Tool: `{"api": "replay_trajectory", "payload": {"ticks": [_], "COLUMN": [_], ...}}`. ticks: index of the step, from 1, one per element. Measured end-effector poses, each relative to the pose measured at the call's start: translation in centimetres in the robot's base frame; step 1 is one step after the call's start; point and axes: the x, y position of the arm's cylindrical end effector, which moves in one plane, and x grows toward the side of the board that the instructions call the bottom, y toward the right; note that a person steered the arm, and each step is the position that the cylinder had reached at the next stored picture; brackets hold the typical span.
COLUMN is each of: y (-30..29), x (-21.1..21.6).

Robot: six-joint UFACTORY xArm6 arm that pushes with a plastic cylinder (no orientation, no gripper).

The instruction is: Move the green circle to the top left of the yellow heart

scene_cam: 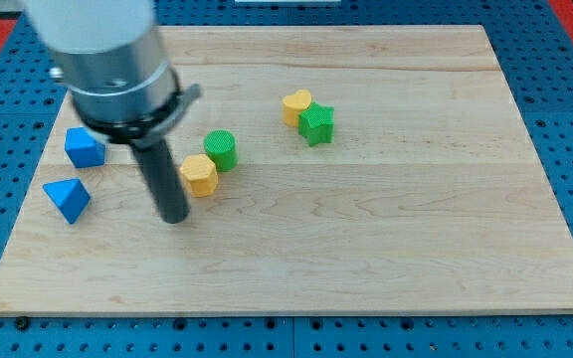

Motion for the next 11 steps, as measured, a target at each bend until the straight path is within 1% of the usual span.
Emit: {"api": "replay_trajectory", "payload": {"ticks": [1,2,4,6,11], "y": [2.2,2.2,2.2,2.2,2.2], "x": [-1.7,-5.3,-9.8,-11.6,-14.0]}}
